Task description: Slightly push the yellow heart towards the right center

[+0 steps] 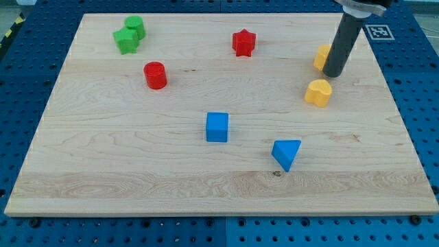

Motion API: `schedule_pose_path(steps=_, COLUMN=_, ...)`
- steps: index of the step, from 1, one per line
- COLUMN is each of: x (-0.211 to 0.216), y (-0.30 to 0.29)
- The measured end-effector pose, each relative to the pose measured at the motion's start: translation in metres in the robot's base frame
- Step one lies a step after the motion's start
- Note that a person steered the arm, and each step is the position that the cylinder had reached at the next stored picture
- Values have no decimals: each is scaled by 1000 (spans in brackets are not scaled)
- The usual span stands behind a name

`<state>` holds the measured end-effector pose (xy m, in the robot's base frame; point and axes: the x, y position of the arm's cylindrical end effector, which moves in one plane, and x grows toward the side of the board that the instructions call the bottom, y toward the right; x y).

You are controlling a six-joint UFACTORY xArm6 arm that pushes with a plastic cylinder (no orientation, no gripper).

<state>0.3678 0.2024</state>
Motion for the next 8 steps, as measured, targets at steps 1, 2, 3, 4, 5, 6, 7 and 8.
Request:
schedule_pose_path(steps=1, x=0, y=0)
schedule_pose_path(steps=2, x=0, y=0)
schedule_pose_path(steps=3, x=-29, y=-7)
schedule_pose_path(steps=4, x=-50, y=-7)
schedule_pose_path(steps=5, x=-66, y=-7)
schedule_pose_path(steps=6, x=-61, y=-25)
schedule_pose_path(steps=7, x=-61, y=-21)
schedule_pose_path(steps=8, x=-65, y=0)
